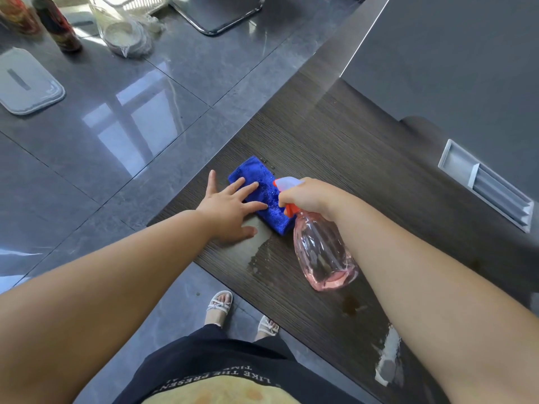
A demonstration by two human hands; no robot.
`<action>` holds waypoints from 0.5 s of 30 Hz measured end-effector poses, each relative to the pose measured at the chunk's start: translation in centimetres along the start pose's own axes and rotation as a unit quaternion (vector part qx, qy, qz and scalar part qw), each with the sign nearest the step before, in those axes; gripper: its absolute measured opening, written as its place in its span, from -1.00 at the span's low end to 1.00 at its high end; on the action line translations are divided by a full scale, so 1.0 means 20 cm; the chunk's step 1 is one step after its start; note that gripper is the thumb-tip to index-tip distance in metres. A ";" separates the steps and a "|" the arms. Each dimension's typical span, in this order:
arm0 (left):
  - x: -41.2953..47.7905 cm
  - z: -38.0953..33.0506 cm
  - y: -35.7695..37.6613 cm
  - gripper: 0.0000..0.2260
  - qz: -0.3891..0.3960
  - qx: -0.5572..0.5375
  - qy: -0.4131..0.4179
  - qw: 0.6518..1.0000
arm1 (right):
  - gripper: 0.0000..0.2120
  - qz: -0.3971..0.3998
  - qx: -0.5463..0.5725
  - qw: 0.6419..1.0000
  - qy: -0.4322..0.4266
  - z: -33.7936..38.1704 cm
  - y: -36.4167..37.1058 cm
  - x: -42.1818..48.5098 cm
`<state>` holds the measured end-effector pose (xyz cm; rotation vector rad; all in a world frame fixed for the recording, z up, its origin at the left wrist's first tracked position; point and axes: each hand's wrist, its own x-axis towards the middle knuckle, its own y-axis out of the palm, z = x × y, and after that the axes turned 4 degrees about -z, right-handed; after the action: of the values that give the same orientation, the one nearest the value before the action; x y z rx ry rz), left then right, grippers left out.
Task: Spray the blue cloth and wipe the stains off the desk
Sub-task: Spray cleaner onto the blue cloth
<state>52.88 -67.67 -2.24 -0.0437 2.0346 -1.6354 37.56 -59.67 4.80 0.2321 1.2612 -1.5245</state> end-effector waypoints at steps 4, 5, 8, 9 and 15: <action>-0.01 0.03 0.02 -0.46 -0.007 -0.016 -0.002 1.000 | -0.85 0.015 -0.007 1.000 -0.011 0.06 0.02 0.00; -0.01 0.04 0.02 -0.46 -0.007 -0.019 -0.002 1.000 | -0.82 0.018 -0.014 1.000 -0.014 0.07 0.03 0.00; -0.02 0.04 0.03 -0.46 -0.001 -0.021 0.000 1.000 | -0.93 0.036 -0.042 0.998 -0.015 0.05 0.03 -0.01; -0.02 0.05 0.03 -0.46 0.000 -0.022 0.000 1.000 | -0.93 0.038 -0.050 0.998 -0.014 0.04 0.03 -0.02; -0.02 0.05 0.03 -0.44 0.007 -0.019 0.002 1.000 | -0.90 0.054 -0.077 0.996 -0.004 -0.05 0.04 -0.03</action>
<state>53.80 -68.20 -2.74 -0.0391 2.0643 -1.5909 37.96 -58.46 4.45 0.1903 1.3330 -1.3284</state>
